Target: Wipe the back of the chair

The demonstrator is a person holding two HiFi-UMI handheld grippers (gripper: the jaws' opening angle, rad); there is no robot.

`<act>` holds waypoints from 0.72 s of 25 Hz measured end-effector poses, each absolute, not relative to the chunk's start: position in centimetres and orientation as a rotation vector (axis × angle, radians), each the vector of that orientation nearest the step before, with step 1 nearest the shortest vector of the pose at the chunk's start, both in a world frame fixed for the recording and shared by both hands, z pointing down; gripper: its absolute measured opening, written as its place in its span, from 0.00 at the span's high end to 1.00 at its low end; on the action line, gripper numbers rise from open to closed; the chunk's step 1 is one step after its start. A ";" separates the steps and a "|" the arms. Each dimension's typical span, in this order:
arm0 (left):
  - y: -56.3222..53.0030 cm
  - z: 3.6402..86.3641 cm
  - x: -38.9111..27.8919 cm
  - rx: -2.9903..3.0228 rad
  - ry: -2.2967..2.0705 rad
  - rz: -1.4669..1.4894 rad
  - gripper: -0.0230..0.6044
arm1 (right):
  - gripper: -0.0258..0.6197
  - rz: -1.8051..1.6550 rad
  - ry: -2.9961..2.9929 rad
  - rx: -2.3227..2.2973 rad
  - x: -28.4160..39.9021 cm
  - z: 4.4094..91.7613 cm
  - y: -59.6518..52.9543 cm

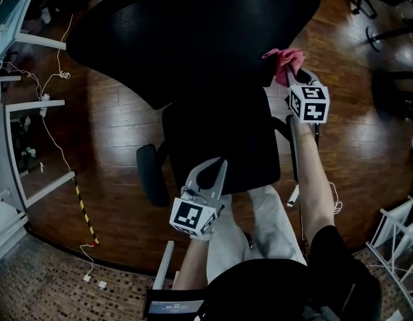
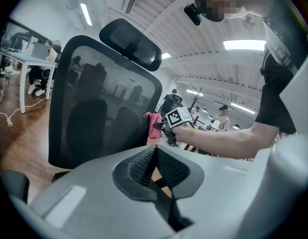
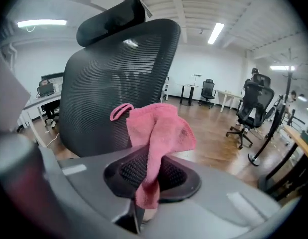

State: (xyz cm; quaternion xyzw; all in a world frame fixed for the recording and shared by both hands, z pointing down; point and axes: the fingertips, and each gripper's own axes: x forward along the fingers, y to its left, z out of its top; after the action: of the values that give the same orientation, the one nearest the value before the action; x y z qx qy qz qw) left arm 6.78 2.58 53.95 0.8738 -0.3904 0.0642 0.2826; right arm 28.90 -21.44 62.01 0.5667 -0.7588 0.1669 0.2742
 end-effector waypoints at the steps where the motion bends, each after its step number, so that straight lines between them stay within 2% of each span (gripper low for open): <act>1: 2.8 54.4 6.4 2.334 -1.046 0.173 0.98 | 0.90 0.417 -2.039 1.513 28.1 61.9 -21.3; 7: 3.2 55.4 3.6 2.333 -1.047 0.196 0.98 | 0.90 0.180 -1.997 1.401 21.7 61.6 -20.7; 18: 3.9 54.9 -3.1 2.309 -1.080 0.214 0.98 | 0.90 0.195 -2.181 1.202 4.5 63.0 -19.7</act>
State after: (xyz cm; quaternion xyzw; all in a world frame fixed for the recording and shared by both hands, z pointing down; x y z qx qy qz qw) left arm -3.06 3.94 54.91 0.8645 -0.4043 0.0802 0.2878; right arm 4.50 -19.66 63.04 0.4566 -0.8282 0.0741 0.3163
